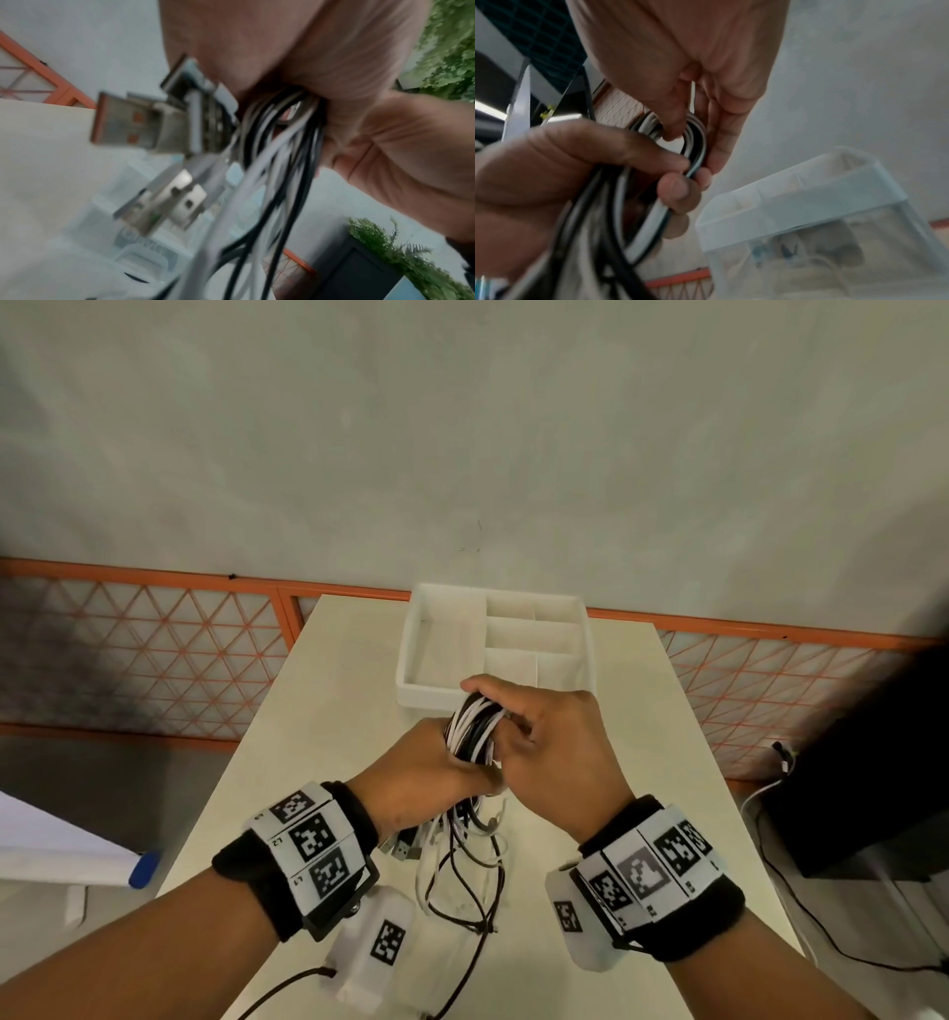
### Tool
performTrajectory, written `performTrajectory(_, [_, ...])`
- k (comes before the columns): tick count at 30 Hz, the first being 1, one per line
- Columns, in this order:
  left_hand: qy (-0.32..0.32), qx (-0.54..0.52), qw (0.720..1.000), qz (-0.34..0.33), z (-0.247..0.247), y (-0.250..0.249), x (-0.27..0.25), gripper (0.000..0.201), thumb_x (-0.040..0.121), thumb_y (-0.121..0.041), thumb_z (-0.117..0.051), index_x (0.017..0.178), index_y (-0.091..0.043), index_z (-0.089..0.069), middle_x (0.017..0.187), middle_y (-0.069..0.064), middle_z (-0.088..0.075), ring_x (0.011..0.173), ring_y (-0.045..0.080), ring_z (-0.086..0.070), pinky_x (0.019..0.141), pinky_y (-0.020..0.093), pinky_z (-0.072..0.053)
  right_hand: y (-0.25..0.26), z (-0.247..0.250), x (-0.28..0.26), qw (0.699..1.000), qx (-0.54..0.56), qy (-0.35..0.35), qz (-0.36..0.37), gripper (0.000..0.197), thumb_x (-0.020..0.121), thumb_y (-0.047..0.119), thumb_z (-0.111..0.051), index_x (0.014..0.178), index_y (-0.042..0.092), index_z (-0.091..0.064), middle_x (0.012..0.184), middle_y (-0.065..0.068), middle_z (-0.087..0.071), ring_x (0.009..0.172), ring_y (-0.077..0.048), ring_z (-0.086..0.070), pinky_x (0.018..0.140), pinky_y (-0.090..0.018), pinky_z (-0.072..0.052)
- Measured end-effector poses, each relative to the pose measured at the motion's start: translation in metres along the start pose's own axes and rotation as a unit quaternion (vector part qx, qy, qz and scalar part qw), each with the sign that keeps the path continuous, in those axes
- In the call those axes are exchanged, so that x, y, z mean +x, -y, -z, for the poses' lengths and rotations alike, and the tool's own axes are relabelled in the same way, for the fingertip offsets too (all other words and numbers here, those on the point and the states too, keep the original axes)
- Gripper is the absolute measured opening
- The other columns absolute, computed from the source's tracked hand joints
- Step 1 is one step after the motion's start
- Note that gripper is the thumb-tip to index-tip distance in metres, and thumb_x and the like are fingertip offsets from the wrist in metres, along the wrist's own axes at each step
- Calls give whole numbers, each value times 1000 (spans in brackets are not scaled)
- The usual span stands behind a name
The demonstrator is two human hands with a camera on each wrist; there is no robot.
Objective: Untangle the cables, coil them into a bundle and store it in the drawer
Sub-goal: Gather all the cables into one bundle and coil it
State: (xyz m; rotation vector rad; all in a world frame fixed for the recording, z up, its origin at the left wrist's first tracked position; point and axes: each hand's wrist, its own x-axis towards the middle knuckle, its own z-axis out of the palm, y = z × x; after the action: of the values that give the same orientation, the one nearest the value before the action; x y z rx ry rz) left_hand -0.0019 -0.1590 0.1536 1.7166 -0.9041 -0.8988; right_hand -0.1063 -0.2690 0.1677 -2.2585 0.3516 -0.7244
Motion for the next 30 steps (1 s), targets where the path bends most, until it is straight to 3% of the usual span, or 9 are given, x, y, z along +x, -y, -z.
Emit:
performTrajectory(3, [-86,-13,996,-14,0,-1,2,12,79,-12,-65,79,-2,-71,65,3,-69,65,17,-62,71,40,-49,-1,-2,4,989,117,17,-84,55,87,3,-61,137,26,-61,114,5,-75,91,1,-71,81,-15,-57])
performTrajectory(6, [-160,-101,982,-1,8,-6,7,14,83,-14,-65,78,-2,-72,68,9,-68,66,23,-62,70,40,-50,-2,-6,-1,958,185,144,-168,89,80,20,-73,153,39,-26,123,15,-64,119,-6,-61,104,-31,-49])
performTrajectory(9, [-181,-113,977,-29,14,-14,11,17,79,-23,-65,71,-8,-70,73,14,-68,67,23,-61,72,41,-51,3,-26,-18,955,93,221,-173,92,78,48,-79,148,48,-20,110,25,-63,109,1,-59,93,-22,-48])
performTrajectory(11, [-202,-92,974,-46,14,-17,12,20,84,-23,-64,72,-7,-69,78,19,-69,67,22,-59,73,41,-51,0,-46,-26,967,25,177,-184,87,71,68,-71,144,35,-36,110,15,-71,101,-7,-68,89,-33,-56])
performTrajectory(13, [-227,-74,969,-62,13,-16,11,19,91,-15,-61,75,-5,-68,83,23,-69,68,23,-56,69,36,-48,-13,-61,-30,971,-11,132,-201,65,69,67,-60,123,31,-58,96,7,-75,91,-16,-70,82,-40,-59])
performTrajectory(15, [-244,-80,964,-75,18,-17,9,19,93,-11,-59,78,-4,-68,84,25,-67,71,25,-55,65,29,-47,-25,-66,-31,972,-27,121,-201,26,74,51,-54,76,27,-63,67,1,-69,69,-22,-68,69,-41,-59])
performTrajectory(19, [-248,-107,960,-76,38,-19,5,25,95,-20,-60,75,-9,-68,79,15,-65,68,21,-54,67,32,-47,-54,-53,-37,964,-86,131,-214,45,89,37,-61,48,25,-44,52,3,-54,61,-29,-61,57,-31,-47])
performTrajectory(25, [-233,-181,953,-64,43,-18,0,35,95,-18,-61,62,-24,-70,75,10,-64,72,26,-55,72,40,-46,-91,-34,-30,961,-144,71,-226,21,85,46,-54,78,33,-70,73,5,-75,75,-28,-70,76,-38,-58])
performTrajectory(30, [-244,-222,941,-71,49,-30,-3,28,95,-17,-60,68,-21,-68,74,7,-64,66,23,-55,69,39,-46,-92,-27,-37,945,-161,164,-234,33,96,37,-51,128,36,-59,106,-1,-74,101,-30,-68,91,-40,-54])
